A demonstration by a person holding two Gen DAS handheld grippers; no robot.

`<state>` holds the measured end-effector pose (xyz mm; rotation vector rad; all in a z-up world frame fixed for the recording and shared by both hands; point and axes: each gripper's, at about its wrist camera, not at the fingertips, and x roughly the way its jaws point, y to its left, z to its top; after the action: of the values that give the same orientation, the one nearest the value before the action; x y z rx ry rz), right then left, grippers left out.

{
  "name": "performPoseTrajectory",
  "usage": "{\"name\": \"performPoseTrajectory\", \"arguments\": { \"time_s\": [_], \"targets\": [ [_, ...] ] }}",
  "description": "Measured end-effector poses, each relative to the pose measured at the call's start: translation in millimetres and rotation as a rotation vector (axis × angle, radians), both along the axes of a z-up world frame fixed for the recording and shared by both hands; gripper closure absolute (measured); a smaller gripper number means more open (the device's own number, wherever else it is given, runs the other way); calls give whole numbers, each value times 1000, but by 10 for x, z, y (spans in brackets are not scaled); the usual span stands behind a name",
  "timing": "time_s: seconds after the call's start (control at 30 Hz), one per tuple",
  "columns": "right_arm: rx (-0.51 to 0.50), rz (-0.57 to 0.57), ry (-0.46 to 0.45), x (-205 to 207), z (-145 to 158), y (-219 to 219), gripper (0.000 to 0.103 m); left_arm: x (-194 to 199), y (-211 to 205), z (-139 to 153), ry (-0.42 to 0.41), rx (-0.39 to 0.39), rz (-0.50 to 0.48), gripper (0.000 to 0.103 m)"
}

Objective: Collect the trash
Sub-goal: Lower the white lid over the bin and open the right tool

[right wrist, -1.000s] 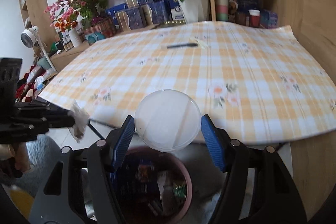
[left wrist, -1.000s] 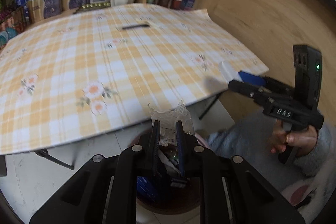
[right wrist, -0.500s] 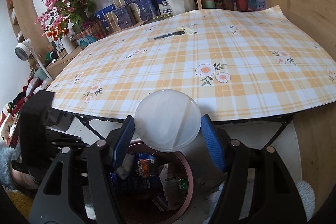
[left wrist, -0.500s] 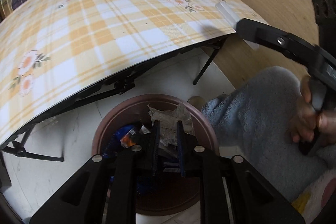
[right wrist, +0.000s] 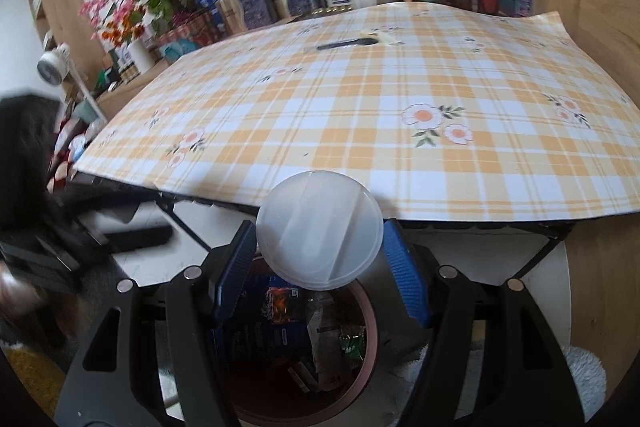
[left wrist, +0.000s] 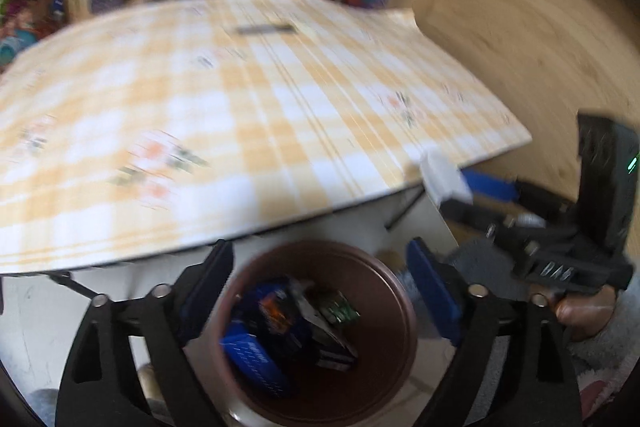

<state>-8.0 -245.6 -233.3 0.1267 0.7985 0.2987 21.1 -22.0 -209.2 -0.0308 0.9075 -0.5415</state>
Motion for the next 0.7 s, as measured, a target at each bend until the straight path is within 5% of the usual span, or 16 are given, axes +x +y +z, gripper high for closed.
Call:
{"name": "performPoseTrajectory", "arguments": {
  "time_s": [0.23, 0.5, 0.7],
  "targets": [
    [-135, 161, 59, 8, -171, 419, 37, -235, 417, 357, -172, 84, 98, 6],
    [-271, 225, 123, -1, -380, 692, 37, -500, 673, 148, -210, 121, 173, 6],
    [-322, 242, 159, 26, -476, 757, 37, -458, 885, 160, -202, 55, 256, 6]
  ]
}}
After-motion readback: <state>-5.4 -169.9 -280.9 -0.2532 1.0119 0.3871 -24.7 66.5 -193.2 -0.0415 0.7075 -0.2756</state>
